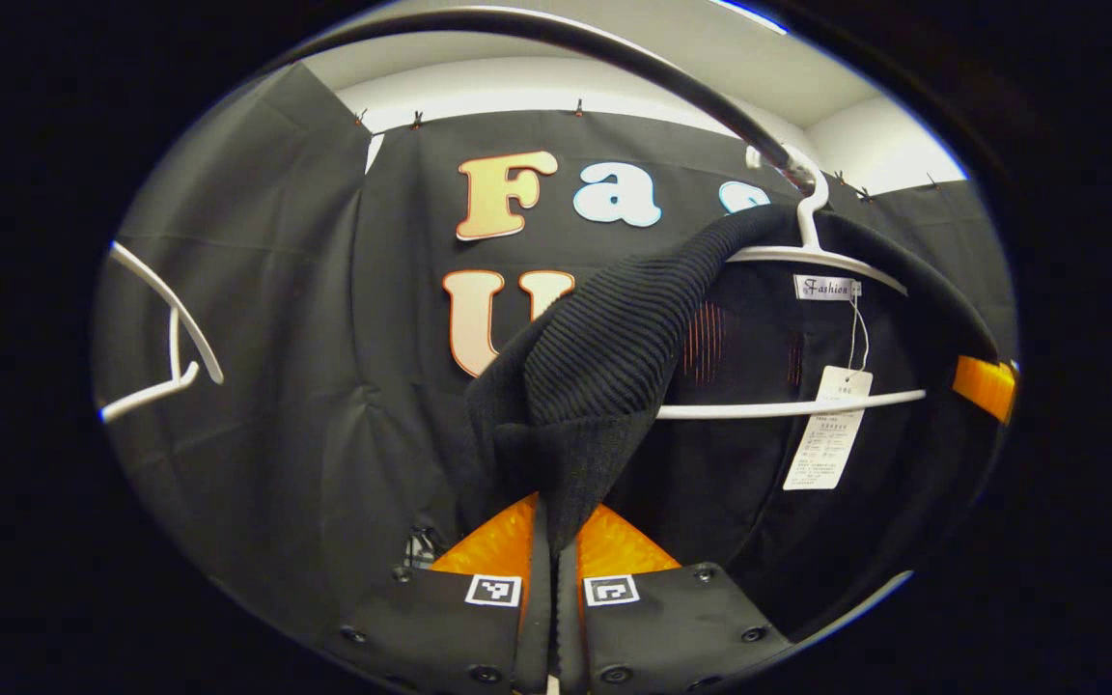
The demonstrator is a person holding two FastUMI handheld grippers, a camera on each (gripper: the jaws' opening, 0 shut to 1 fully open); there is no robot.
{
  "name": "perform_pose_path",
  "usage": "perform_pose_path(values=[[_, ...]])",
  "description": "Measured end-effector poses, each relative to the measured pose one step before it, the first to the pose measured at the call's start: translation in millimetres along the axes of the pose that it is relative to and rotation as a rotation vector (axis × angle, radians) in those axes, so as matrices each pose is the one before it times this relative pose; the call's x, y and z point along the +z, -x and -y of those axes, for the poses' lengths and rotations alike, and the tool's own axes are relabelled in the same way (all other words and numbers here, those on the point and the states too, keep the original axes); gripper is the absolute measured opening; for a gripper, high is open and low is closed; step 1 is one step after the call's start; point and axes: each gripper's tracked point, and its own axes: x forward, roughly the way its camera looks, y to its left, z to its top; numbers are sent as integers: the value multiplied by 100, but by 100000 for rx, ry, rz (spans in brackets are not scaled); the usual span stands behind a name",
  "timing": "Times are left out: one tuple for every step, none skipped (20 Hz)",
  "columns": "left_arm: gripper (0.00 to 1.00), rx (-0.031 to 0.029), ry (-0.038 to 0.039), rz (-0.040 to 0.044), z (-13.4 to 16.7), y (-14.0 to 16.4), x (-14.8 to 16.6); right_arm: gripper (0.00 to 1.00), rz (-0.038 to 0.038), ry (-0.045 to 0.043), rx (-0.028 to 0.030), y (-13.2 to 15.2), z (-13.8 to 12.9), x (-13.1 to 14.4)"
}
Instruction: Grasp the clothes on the hanger with both hands and then place them into the laundry hamper below.
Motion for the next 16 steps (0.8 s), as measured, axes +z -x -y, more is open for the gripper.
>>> perform_pose_path(values=[[13, 1185, -3153, 1530, -542, 518, 586, 4, 209, -114, 129, -29, 501, 484], [10, 474, -1275, 1421, 113, 513, 401, 10, 85, -119, 66, -43, 378, 437], [10, -97, -604, 1065, 42, 494, 395, 9, 465, 484, -435, -23, 561, 585], [7, -680, 145, 386, 79, 451, 325, 9, 596, 1132, -740, -11, 656, 695], [10, -1152, 976, -168, 54, 286, 154, 9, 878, 1795, -658, -56, 549, 664], [10, -1001, 1198, 78, -50, 191, 211, 8, 703, 2157, -480, -9, 487, 615], [10, -980, 679, 311, -62, 181, 357, 14, 225, 2022, -626, 31, 551, 501], [10, -534, 572, 614, -177, 113, 270, 8, 117, 1523, -350, -103, 402, 289], [10, -517, 513, 679, -84, -43, 321, 8, -54, 1382, -469, -85, 466, 154], [10, -422, -45, 489, -236, 54, 311, 8, -212, 1722, -402, -104, 542, 83], [10, -603, 109, 499, 55, 66, 278, 8, -211, 2201, -622, -215, 438, 68], [10, -780, 367, 272, 188, -61, 184, 7, -128, 2527, -684, -105, 573, 48], [12, -644, 70, 19, 182, -25, 147, 7, 103, 1963, -370, -107, 421, 160], [10, -377, -440, 264, 85, 99, 68, 7, -298, 1537, 258, -15, 236, -167], [10, 149, -817, 308, 153, 72, 116, 7, -340, 1207, 683, -17, 209, -166], [10, 259, -590, 435, 430, 851, -64, 7, 26, 1205, 474, -91, 381, -7]])
